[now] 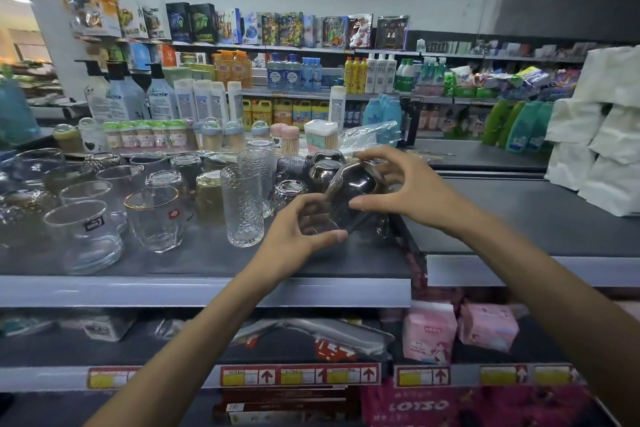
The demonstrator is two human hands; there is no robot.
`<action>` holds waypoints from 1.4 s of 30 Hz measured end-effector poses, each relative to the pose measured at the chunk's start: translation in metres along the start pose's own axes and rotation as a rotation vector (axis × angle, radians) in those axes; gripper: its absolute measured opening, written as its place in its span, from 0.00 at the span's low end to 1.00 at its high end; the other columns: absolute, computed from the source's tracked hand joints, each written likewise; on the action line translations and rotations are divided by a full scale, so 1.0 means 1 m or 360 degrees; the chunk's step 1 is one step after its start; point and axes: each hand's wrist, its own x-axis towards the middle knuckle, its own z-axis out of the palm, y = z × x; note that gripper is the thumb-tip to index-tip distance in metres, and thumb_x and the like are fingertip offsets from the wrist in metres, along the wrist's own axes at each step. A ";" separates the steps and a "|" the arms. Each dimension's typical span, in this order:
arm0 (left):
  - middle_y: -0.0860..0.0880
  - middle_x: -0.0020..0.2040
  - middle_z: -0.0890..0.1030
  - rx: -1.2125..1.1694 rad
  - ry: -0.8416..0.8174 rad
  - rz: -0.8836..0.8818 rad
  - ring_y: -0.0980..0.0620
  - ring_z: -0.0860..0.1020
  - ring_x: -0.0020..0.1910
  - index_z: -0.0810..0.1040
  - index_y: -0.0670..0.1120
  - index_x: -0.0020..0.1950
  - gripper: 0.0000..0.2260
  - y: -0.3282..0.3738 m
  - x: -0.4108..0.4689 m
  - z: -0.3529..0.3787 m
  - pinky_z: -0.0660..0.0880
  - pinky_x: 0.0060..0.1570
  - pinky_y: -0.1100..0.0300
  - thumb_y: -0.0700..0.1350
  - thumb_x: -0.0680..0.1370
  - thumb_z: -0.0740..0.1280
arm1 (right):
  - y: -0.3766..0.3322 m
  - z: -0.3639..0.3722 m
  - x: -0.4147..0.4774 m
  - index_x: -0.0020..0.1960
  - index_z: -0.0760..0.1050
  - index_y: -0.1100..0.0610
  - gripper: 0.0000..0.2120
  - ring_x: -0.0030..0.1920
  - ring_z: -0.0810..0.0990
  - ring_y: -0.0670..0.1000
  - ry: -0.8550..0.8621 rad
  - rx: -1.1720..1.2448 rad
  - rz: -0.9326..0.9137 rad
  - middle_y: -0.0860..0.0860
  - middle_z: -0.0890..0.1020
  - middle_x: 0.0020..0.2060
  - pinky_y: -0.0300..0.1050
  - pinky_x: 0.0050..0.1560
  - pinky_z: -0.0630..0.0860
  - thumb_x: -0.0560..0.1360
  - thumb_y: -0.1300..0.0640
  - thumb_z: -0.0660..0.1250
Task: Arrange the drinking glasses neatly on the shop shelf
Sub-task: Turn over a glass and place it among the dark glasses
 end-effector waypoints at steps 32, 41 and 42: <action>0.57 0.55 0.82 0.0835 0.0578 0.0090 0.52 0.81 0.55 0.70 0.59 0.70 0.30 -0.005 0.005 0.022 0.79 0.55 0.50 0.59 0.71 0.77 | 0.049 0.042 0.034 0.68 0.77 0.47 0.31 0.57 0.81 0.49 0.0110 -0.0311 -0.0160 0.49 0.80 0.59 0.50 0.62 0.81 0.68 0.49 0.82; 0.54 0.64 0.80 0.1123 0.0528 0.0187 0.49 0.80 0.61 0.72 0.57 0.74 0.28 0.002 0.016 0.018 0.79 0.57 0.48 0.56 0.76 0.74 | 0.051 0.058 0.031 0.62 0.81 0.46 0.24 0.53 0.82 0.49 0.0292 -0.0300 -0.0141 0.48 0.82 0.54 0.52 0.58 0.82 0.67 0.48 0.81; 0.53 0.65 0.80 0.1139 0.0524 0.0190 0.48 0.80 0.61 0.71 0.57 0.75 0.28 0.002 0.015 0.018 0.79 0.57 0.49 0.56 0.76 0.74 | 0.052 0.060 0.030 0.62 0.80 0.45 0.24 0.53 0.82 0.50 0.0306 -0.0305 -0.0146 0.48 0.81 0.54 0.53 0.58 0.82 0.67 0.47 0.81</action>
